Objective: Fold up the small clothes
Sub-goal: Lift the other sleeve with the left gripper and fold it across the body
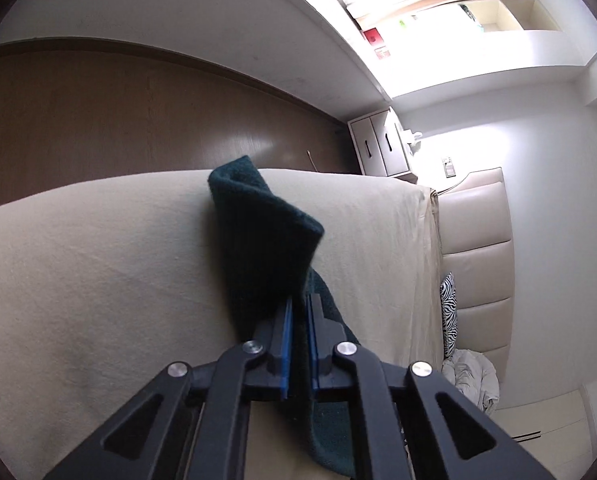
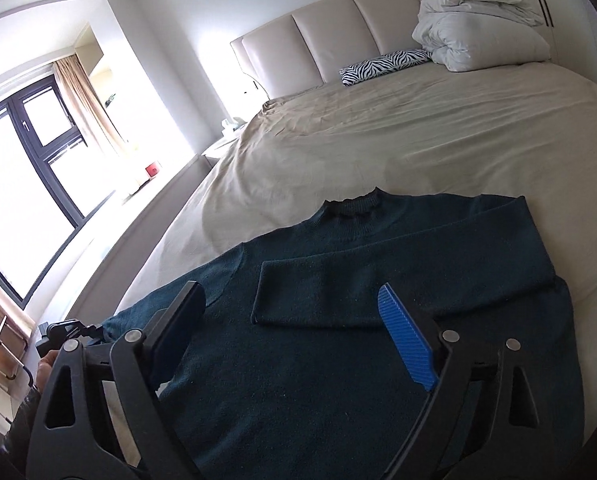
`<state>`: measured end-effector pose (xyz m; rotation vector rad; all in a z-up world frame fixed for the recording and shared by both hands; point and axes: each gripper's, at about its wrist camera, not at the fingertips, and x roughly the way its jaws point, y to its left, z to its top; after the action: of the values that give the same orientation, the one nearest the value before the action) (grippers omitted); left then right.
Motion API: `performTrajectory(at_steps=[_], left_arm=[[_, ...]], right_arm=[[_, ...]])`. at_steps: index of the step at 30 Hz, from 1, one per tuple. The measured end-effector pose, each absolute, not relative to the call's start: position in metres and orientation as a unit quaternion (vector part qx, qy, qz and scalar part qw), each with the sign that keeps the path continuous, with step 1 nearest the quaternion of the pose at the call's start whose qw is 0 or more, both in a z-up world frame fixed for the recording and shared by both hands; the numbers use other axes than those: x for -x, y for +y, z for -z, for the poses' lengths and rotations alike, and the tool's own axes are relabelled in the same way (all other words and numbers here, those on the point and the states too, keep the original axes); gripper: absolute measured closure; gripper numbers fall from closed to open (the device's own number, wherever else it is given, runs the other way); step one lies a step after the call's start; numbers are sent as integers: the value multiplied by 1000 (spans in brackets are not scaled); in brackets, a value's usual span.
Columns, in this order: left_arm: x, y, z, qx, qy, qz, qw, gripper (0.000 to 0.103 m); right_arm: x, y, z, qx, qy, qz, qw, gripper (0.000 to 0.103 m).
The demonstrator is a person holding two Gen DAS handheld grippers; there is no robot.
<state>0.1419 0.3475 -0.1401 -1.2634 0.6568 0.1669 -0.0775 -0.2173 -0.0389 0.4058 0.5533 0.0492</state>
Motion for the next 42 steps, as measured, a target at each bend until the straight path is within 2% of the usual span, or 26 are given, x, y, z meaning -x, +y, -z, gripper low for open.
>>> performTrajectory(at_steps=[4,10,13,15,17,19,25,28,33,34,35,36,38,40,42], left_arm=[[-164,284,84,485,296,-6,823,102],[-169,103,16,279,303,166,896,102],[-150,65,29,307,310,205,876,102],[-144,80,47,364,308,195,857,90],[-142,122,65,415,300,163,843,40],[-135,174,80,468,282,107,831,31],[-84,312,148,643,232,-51,728,31],[-72,342,165,681,203,-100,696,33],[-96,363,171,696,185,-131,681,34],[-101,367,173,703,183,-137,674,40],[-104,370,175,705,186,-139,670,53],[-111,372,176,704,197,-142,668,61],[-123,368,174,696,218,-133,671,88],[-139,351,158,666,238,-110,699,96],[-157,319,125,608,253,-80,748,96]], right_arm=[[77,-239,54,-216,280,-13,935,19],[85,-272,75,-263,284,0,922,21],[91,-286,83,-272,291,5,917,21],[94,-292,87,-271,299,-2,915,21],[97,-296,90,-271,302,-4,914,21],[98,-300,94,-279,303,-5,911,21],[86,-287,102,-288,316,-18,904,21],[81,-272,99,-271,320,-31,907,21],[78,-262,91,-260,322,-37,910,21],[79,-261,89,-257,320,-37,911,21],[80,-262,87,-255,318,-37,913,21],[81,-263,86,-254,316,-36,913,21],[82,-267,85,-255,315,-33,914,21],[82,-271,86,-261,313,-30,913,21],[83,-274,88,-265,312,-25,912,21]])
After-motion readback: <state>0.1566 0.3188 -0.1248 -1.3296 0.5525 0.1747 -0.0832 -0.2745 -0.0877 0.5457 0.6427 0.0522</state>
